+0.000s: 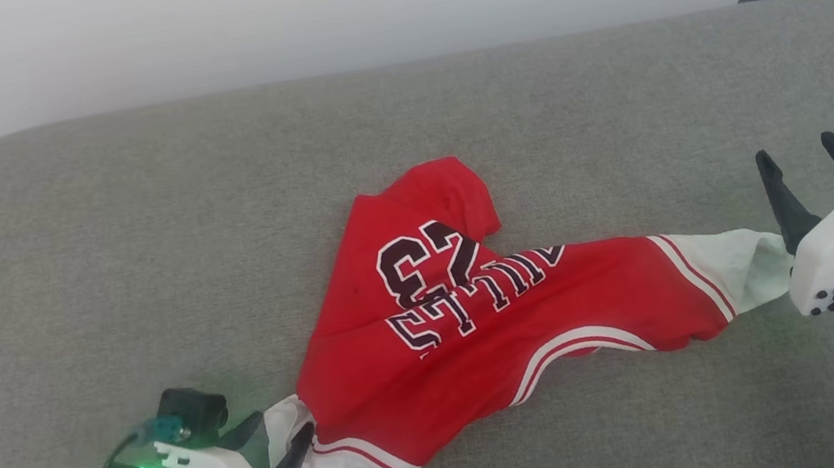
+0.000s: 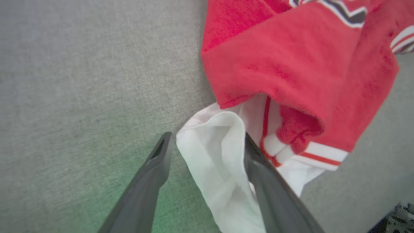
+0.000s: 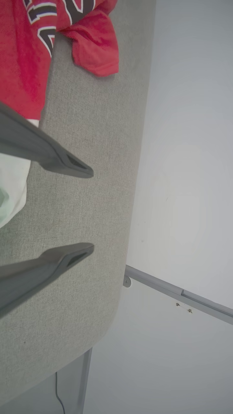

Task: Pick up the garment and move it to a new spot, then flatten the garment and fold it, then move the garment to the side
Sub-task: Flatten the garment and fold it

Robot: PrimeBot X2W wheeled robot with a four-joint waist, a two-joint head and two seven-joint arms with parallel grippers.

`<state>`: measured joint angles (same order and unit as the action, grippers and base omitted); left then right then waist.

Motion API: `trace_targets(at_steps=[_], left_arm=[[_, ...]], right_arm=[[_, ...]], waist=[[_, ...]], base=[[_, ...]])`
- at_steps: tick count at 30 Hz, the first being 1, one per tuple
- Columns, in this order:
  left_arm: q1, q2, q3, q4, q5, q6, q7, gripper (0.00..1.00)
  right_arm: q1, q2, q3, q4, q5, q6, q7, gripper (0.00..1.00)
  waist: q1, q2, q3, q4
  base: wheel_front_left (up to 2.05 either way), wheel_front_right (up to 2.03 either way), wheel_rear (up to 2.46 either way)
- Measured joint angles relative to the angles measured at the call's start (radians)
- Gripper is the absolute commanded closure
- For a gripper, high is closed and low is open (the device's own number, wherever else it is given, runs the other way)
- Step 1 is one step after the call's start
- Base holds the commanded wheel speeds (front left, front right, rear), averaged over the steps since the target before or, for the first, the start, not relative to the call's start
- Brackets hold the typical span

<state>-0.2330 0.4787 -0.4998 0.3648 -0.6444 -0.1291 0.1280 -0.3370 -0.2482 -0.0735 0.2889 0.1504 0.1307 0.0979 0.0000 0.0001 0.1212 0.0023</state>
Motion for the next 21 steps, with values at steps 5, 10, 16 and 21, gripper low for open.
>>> trace_targets(at_steps=[5, 10, 16, 21], left_arm=[[-0.059, 0.011, -0.042, 0.058, -0.030, 0.000, 0.086, 0.00], [-0.131, 0.022, -0.093, 0.095, -0.062, 0.000, 0.171, 1.00], [-0.194, 0.048, -0.159, 0.111, -0.092, 0.000, 0.229, 1.00], [-0.236, 0.080, -0.198, 0.118, -0.095, -0.005, 0.240, 1.00]], right_arm=[[-0.012, -0.004, 0.003, 0.002, 0.002, 0.000, -0.001, 0.00], [-0.018, -0.005, 0.003, 0.003, 0.001, 0.000, -0.001, 0.00], [-0.031, -0.005, 0.000, 0.006, 0.001, 0.000, -0.007, 0.00], [-0.035, -0.006, -0.003, 0.008, 0.001, 0.000, -0.011, 0.00]], waist=[[0.0000, 0.0000, 0.019, -0.013], [0.0000, 0.0000, 0.040, -0.025], [0.0000, 0.0000, 0.061, -0.037], [0.0000, 0.0000, 0.074, -0.042]], base=[[0.00, 0.00, 0.00], [0.00, 0.00, 0.00], [0.00, 0.00, 0.00], [0.00, 0.00, 0.00]])
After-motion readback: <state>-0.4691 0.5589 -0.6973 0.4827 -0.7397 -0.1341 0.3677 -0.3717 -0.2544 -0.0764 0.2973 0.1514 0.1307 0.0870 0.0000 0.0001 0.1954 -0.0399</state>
